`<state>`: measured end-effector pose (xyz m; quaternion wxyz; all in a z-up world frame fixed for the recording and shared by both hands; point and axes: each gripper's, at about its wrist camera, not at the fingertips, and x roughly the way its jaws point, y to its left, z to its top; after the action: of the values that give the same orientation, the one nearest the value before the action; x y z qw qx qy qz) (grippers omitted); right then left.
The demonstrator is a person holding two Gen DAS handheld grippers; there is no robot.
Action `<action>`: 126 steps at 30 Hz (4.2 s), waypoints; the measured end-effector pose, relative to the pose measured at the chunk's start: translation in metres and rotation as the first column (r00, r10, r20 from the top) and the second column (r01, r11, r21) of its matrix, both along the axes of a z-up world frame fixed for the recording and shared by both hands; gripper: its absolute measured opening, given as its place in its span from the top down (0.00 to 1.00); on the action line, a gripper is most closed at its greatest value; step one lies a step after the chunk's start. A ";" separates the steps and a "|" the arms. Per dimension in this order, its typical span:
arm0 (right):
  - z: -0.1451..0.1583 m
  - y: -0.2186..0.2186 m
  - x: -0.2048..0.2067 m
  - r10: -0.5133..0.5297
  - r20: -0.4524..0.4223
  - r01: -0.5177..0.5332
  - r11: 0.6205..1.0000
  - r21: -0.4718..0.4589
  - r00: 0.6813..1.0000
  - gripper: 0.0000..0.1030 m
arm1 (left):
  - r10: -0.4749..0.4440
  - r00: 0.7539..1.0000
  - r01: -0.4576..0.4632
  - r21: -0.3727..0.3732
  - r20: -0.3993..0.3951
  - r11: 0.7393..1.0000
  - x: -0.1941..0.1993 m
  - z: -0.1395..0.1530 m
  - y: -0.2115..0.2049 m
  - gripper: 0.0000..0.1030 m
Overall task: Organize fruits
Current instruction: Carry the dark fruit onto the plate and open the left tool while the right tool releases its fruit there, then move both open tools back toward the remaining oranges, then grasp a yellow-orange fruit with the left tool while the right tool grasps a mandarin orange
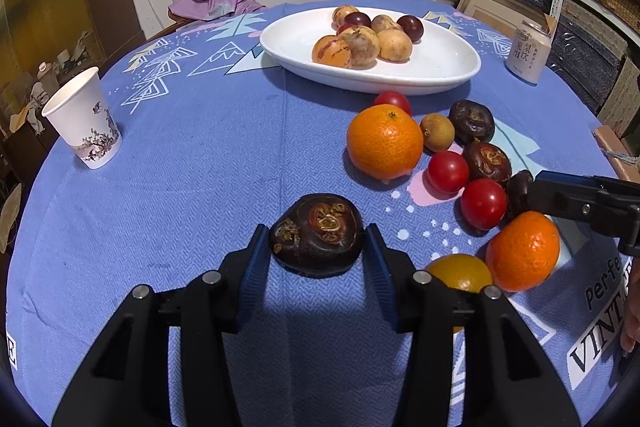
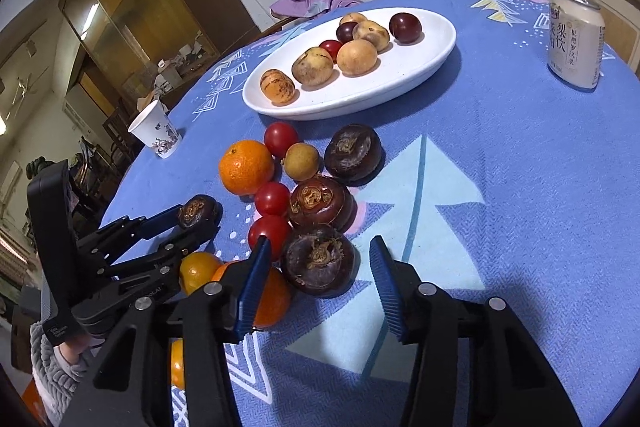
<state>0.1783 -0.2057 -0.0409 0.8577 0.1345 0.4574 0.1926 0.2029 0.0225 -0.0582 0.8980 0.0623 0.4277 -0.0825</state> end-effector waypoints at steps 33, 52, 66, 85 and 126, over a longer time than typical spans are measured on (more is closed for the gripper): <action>0.069 -0.020 -0.008 -0.054 0.224 0.049 0.998 0.027 0.973 0.60 | 0.004 0.990 0.005 -0.060 0.139 0.998 0.005 0.063 -0.006 0.55; 0.039 -0.013 0.144 -0.133 0.144 0.147 0.985 -0.087 0.980 0.60 | -0.058 0.996 0.061 -0.044 0.068 0.997 0.119 0.041 -0.075 0.55; 0.065 -0.019 0.122 -0.148 0.203 0.162 0.985 -0.051 0.968 0.48 | -0.038 0.991 0.046 -0.059 0.127 0.997 0.106 0.059 -0.064 0.32; 0.054 -0.013 -0.056 -0.020 0.296 0.046 0.996 -0.081 0.955 0.34 | -0.009 0.980 0.008 0.009 0.199 1.000 -0.059 0.040 -0.006 0.19; 0.034 0.028 -0.077 0.155 0.242 -0.120 0.981 -0.153 0.958 0.33 | -0.040 0.998 0.041 -0.024 0.057 0.999 -0.043 0.008 0.001 0.47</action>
<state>0.1017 -0.1780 -0.0067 0.9007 0.0175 0.3646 0.2355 0.1598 0.0233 -0.0499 0.9085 0.0619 0.3998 -0.1045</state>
